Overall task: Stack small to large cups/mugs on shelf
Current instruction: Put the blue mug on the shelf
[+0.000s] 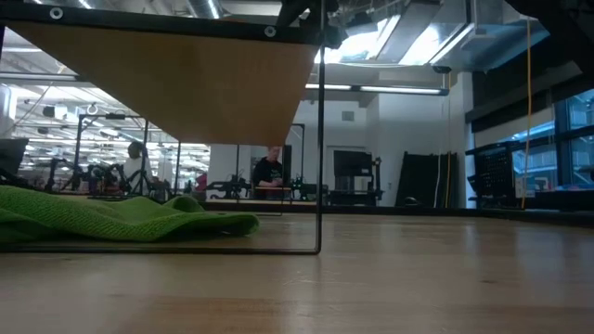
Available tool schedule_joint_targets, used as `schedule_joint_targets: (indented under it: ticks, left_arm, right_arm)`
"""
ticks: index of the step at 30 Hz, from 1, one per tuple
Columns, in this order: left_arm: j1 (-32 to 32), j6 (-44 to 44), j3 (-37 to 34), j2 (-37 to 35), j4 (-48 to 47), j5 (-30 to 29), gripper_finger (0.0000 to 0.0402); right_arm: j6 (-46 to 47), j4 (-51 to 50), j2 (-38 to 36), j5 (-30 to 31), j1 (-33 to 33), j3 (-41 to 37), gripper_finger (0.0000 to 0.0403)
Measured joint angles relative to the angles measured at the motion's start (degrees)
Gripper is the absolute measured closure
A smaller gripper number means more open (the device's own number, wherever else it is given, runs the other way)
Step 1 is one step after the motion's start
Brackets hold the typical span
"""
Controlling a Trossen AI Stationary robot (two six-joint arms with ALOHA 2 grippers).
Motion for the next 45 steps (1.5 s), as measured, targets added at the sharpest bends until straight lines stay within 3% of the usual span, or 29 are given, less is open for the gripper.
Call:
schedule_joint_targets:
  ticks: [8,38,45]
  left_arm:
    - [-0.1,-3.0,-1.4,0.4,1.7,-3.1,0.0307]
    - [-0.1,-4.5,-10.4,0.4,11.9,1.3,0.0308]
    - [-0.1,-5.8,-10.6,0.4,12.0,2.1,0.0344]
  right_arm:
    - [0.0,-0.1,0.0,0.1,0.0,0.0,0.0216]
    - [-0.3,-0.2,0.1,1.5,0.0,0.0,0.0216]
    - [0.0,-0.2,0.1,1.5,-0.4,0.0,0.0216]
